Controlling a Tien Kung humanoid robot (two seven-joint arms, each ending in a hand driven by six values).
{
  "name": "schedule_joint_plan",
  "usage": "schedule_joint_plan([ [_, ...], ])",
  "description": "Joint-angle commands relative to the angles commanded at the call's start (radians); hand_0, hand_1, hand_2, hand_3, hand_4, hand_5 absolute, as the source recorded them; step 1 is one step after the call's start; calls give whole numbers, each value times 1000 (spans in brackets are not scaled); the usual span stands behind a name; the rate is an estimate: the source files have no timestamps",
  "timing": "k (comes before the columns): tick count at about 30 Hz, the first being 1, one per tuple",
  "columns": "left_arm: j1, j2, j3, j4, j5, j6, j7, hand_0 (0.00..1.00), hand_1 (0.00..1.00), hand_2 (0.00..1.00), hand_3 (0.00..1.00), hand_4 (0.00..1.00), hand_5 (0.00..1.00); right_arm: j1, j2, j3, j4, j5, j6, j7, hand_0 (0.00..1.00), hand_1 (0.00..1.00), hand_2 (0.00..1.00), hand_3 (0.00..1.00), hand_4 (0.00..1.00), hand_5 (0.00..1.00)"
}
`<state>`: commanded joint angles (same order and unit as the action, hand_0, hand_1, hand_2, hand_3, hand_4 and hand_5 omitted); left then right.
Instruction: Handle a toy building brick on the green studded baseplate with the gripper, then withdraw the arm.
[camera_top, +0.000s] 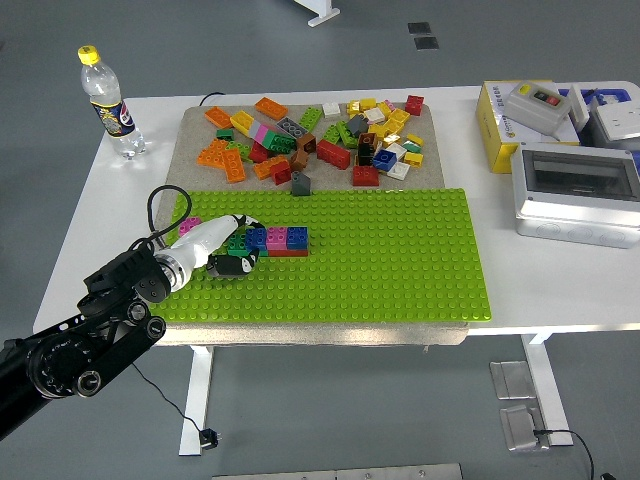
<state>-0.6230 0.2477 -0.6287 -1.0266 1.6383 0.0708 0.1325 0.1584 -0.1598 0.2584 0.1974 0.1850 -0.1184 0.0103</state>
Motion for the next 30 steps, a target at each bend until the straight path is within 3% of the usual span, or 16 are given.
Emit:
schedule_joint_plan([
  [18,-8,6,-5,-20,11,-23,5,998,976,992,846,548,271,4,-2,-8,-4,11,2,-1,712,692,748,722,535,729],
  [25,-8,15,-25,-56,38,-38,20,998,979,995,854,586,286,4,-3,-10,-4,13,2,-1,711,692,747,722,534,727],
  [26,-8,16,-29,-61,42,-39,22,998,981,998,867,642,325,4,-3,-10,-4,13,2,-1,711,691,747,722,534,727],
  [30,-5,25,-44,-93,56,-53,42,998,981,998,867,642,325,5,-3,-11,-4,15,2,0,711,691,747,722,534,727],
])
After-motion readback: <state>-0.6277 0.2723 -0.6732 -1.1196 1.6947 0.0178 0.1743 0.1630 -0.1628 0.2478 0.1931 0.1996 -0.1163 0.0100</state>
